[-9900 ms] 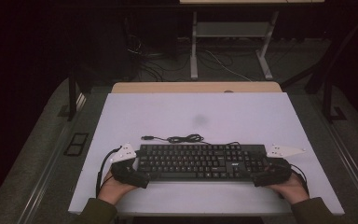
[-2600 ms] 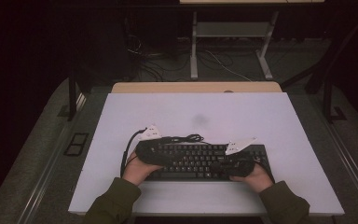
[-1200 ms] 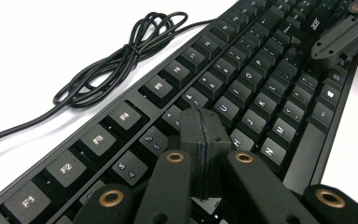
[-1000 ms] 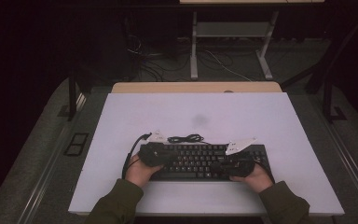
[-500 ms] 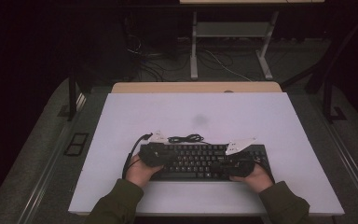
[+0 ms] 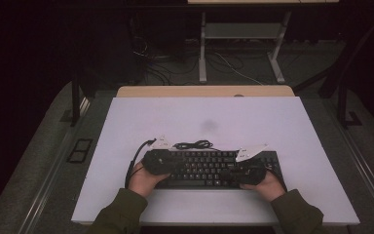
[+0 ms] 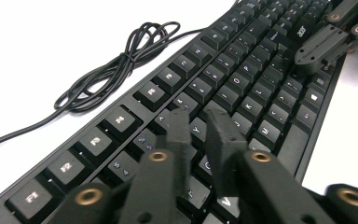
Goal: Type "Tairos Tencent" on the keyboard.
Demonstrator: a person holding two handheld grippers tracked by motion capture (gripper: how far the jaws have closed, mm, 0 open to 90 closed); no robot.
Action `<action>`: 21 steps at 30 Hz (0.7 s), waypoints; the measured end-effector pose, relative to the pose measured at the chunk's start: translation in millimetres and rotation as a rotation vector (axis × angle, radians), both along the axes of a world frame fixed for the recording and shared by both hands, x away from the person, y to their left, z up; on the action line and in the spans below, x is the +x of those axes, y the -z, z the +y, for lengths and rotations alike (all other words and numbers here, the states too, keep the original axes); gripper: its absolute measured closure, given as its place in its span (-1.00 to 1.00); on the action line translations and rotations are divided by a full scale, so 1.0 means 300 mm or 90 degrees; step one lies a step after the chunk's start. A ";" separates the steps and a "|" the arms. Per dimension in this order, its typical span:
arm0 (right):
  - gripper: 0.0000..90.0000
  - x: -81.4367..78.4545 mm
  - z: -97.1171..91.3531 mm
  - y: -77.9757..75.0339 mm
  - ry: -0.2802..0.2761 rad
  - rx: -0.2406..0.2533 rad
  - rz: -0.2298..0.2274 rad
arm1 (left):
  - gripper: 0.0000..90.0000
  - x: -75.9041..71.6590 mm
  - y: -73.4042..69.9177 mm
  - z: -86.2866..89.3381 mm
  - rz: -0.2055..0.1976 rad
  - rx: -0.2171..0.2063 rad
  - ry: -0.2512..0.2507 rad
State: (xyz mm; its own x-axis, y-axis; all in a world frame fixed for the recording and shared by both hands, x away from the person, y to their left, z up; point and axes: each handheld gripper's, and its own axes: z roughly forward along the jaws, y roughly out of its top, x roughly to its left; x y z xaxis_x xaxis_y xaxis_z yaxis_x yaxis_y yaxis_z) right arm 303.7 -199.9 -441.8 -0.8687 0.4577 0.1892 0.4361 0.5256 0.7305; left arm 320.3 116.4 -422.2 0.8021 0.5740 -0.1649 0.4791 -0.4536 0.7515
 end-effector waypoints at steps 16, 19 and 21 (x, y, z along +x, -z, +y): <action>0.99 0.002 -0.001 0.001 0.001 0.004 0.003 | -0.33 -0.025 0.017 0.095 -0.008 -0.039 -0.009; 0.98 0.000 0.002 -0.004 -0.003 -0.002 -0.006 | -0.44 -0.034 0.022 0.106 -0.012 -0.046 -0.013; 0.93 -0.001 0.002 -0.011 -0.004 0.006 -0.011 | -0.48 -0.037 0.022 0.108 -0.013 -0.049 -0.011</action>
